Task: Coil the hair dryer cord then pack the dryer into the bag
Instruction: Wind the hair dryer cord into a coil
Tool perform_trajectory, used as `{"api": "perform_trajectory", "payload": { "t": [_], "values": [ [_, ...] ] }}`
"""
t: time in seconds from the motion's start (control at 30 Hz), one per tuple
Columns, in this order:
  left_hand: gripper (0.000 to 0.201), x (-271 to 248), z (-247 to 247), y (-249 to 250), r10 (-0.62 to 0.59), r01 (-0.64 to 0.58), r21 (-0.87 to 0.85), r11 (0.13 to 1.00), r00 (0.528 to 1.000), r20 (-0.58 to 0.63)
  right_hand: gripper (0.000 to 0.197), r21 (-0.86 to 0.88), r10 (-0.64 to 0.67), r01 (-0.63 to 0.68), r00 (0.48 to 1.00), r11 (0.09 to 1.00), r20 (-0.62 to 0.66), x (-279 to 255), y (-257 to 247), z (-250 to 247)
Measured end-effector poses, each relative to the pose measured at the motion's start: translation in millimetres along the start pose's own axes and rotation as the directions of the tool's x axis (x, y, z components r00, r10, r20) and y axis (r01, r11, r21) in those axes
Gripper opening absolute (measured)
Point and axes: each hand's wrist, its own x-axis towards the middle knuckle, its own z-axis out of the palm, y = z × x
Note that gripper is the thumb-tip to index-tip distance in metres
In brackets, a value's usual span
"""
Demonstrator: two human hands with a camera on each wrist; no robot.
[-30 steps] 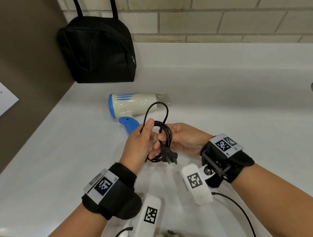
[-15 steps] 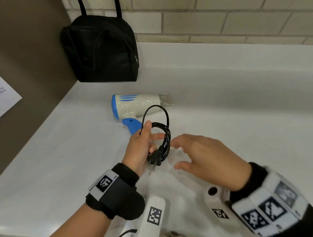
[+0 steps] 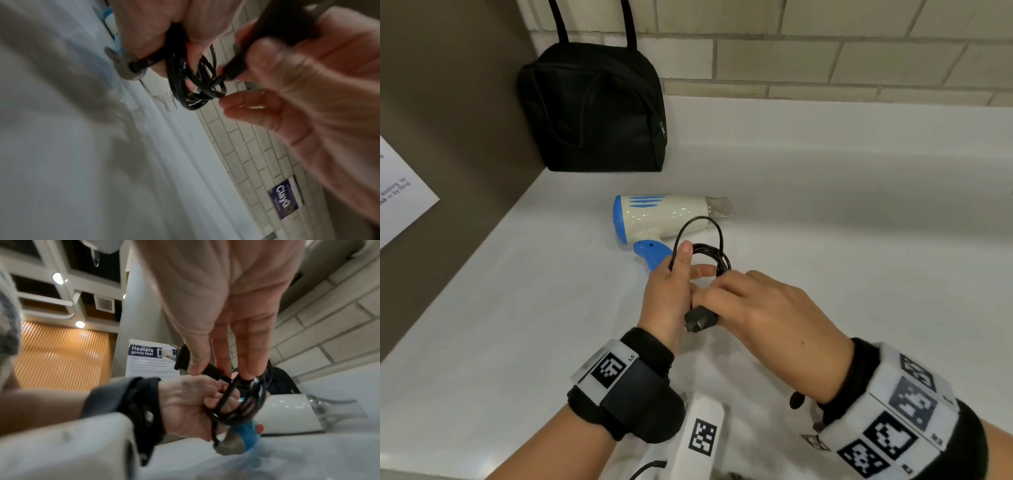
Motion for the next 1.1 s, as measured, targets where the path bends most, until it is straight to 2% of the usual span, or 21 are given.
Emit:
{"api": "perform_trajectory", "payload": {
  "t": [0.1, 0.17, 0.2, 0.27, 0.3, 0.37, 0.43, 0.5, 0.6, 0.7, 0.77, 0.87, 0.97, 1.07, 1.1],
  "values": [
    [0.025, 0, -2, -5, 0.041, -0.046, 0.16, 0.986, 0.999, 0.032, 0.02, 0.22, -0.057, 0.059, 0.998, 0.974, -0.016, 0, -8, -7],
    [0.007, -4, 0, -6, 0.083, -0.101, 0.176, 0.979, 0.991, 0.105, 0.018, 0.45, -0.055, 0.069, 0.998, 0.89, -0.044, 7, -12, -19],
    [0.01, -6, 1, -6, 0.118, -0.142, 0.217, 0.966, 0.986, 0.118, 0.016, 0.589, -0.007, 0.053, 0.997, 0.807, -0.08, 13, -11, -28],
    [0.009, -6, 3, -7, 0.16, -0.182, 0.296, 0.938, 0.982, 0.098, 0.014, 0.841, 0.143, 0.031, 0.981, 0.54, -0.129, 27, -3, -49],
    [0.015, -6, 5, -5, 0.152, -0.171, 0.296, 0.94, 0.985, 0.084, 0.015, 0.906, 0.198, 0.04, 0.971, 0.422, -0.135, 34, 4, -58],
    [0.022, -5, 7, -2, 0.142, -0.169, 0.286, 0.943, 0.983, 0.113, 0.011, 0.954, 0.271, 0.066, 0.951, 0.293, -0.149, 47, 17, -74],
    [0.021, -7, 4, 3, 0.137, -0.184, 0.279, 0.943, 0.974, 0.179, 0.006, 0.978, 0.343, 0.085, 0.928, 0.189, -0.147, 58, 32, -81],
    [0.02, -10, 0, 6, 0.115, -0.176, 0.235, 0.956, 0.96, 0.255, 0.01, 0.994, 0.445, 0.092, 0.889, 0.057, -0.108, 67, 50, -79],
    [0.021, -12, -5, 9, 0.086, -0.149, 0.17, 0.974, 0.939, 0.334, 0.015, 0.986, 0.594, 0.062, 0.803, -0.157, 0.044, 74, 78, -59],
    [0.024, -16, -7, 11, 0.098, -0.158, 0.15, 0.976, 0.932, 0.348, 0.013, 0.942, 0.639, -0.068, 0.718, -0.328, 0.275, 70, 95, -25],
    [0.027, -16, -7, 11, 0.125, -0.182, 0.156, 0.971, 0.939, 0.321, 0.013, 0.91, 0.636, -0.183, 0.663, -0.373, 0.394, 65, 97, -5],
    [0.028, -15, -5, 10, 0.142, -0.189, 0.133, 0.973, 0.942, 0.304, 0.015, 0.861, 0.609, -0.353, 0.608, -0.367, 0.509, 59, 93, 15],
    [0.031, -14, -4, 10, 0.136, -0.176, 0.104, 0.979, 0.939, 0.316, 0.013, 0.827, 0.573, -0.436, 0.597, -0.356, 0.562, 57, 89, 26],
    [0.029, -14, -3, 8, 0.133, -0.169, 0.086, 0.982, 0.936, 0.327, 0.008, 0.836, 0.577, -0.43, 0.606, -0.342, 0.548, 57, 84, 30],
    [0.028, -14, -3, 9, 0.131, -0.165, 0.079, 0.983, 0.934, 0.331, 0.014, 0.85, 0.583, -0.416, 0.62, -0.323, 0.525, 56, 82, 32]
  ]
}}
